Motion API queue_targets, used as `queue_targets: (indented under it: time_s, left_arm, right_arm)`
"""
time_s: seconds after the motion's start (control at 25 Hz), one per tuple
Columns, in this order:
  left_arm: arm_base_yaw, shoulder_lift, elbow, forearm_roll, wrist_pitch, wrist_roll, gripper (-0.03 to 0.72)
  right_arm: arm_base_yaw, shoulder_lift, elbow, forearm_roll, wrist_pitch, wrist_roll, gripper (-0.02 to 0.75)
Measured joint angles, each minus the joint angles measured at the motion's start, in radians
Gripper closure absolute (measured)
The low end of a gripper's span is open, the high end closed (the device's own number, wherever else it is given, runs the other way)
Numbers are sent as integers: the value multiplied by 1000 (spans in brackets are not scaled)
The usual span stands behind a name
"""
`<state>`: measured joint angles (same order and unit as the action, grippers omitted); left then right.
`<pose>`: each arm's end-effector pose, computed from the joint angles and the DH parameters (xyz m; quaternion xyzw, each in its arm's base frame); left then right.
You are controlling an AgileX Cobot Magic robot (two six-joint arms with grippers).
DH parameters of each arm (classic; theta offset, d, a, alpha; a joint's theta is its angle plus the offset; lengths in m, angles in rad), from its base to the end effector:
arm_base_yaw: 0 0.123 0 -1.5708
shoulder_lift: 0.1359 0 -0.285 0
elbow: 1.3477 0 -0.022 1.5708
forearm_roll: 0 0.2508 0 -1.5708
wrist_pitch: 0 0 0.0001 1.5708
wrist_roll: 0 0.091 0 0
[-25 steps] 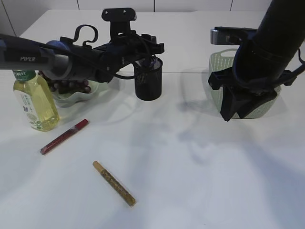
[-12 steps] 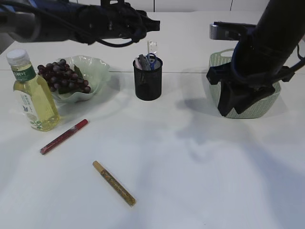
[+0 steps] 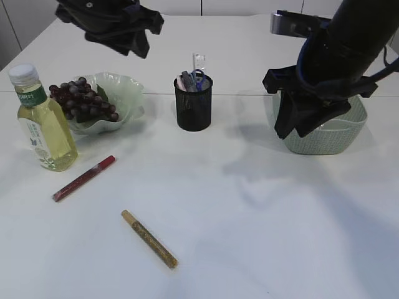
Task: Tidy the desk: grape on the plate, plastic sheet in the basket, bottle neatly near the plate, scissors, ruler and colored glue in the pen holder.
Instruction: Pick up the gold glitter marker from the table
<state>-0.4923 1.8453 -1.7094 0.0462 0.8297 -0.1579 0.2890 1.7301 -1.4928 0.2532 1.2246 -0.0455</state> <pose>0.3745 -0.1973 0.3241 0.1653 0.9258 -0.0882 0.3283 0.3315 0.1209 0.2933 -0.1338 0.9786 0.1333 0.0815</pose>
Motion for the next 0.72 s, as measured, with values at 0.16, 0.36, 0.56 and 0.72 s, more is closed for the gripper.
queue_targets:
  time_s: [0.16,0.36,0.56,0.72]
  left_arm:
    - [0,-57,-1,0,260,20,447]
    - [0,-83,-1,0,398,38,452]
    - [0,-124,-1,-74,412,52,445]
    - [0,-183,1,-95,412,46,442]
  right_arm:
    - [0,0,0,12,0,0,446]
    - [19,1,0,12,0,2,446]
    - [116,1,0,-9,0,2,446]
    - [201,1,0,-25,0,2,433]
